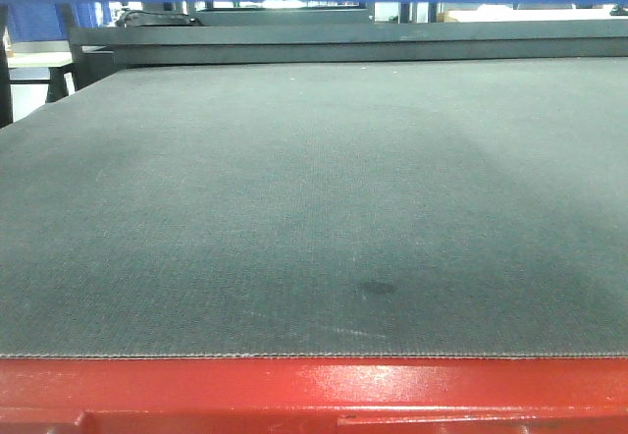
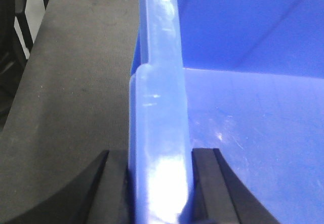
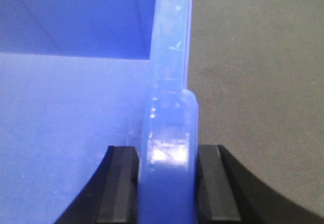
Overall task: Move blue bin to conveyor side
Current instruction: 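Drive up to the red table holding the bin above its grey surface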
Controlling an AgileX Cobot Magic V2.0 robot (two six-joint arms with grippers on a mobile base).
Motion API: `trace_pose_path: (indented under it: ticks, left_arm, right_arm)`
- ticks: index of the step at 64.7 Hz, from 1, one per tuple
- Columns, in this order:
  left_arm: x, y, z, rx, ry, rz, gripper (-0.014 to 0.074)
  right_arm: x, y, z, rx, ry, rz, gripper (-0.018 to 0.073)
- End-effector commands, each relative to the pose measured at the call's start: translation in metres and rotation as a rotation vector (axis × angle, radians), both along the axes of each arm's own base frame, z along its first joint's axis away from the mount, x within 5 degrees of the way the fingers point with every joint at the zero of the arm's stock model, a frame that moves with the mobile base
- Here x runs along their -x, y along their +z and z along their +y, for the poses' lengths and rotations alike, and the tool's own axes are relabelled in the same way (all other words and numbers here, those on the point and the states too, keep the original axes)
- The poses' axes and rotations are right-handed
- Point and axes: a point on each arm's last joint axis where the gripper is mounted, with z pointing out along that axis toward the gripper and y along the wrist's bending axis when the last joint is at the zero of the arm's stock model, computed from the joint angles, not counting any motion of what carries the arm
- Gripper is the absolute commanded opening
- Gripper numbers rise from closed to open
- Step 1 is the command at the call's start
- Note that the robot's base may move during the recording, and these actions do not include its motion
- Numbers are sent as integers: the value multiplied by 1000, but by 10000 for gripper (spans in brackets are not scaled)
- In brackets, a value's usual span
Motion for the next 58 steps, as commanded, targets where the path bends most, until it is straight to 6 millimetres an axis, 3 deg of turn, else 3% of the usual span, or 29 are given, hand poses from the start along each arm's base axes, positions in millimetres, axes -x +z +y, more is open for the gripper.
trace_pose_path:
  ticks: [1,15,29,48,58]
  left_arm:
    - [5,18,1,-19,14,-157,-22]
    - [0,13,1,-18,13,-137,-22]
    - [-29,-9,1,-5,6,-38,-22]
    - [-81,-63,-2,43,-11,107,-22]
    - [-96,-92,-7,92,-46,144,-22]
  right_arm:
    - [3,17,-7,11,-15,-155,-88]
    - [-4,12,-3,23,-16,-127,-88]
    - [-30,-7,9,69,-19,-22,-88]
    - [-67,-64,28,128,16,69,-88]
    - [-79,-95,25,140,11,78,-88]
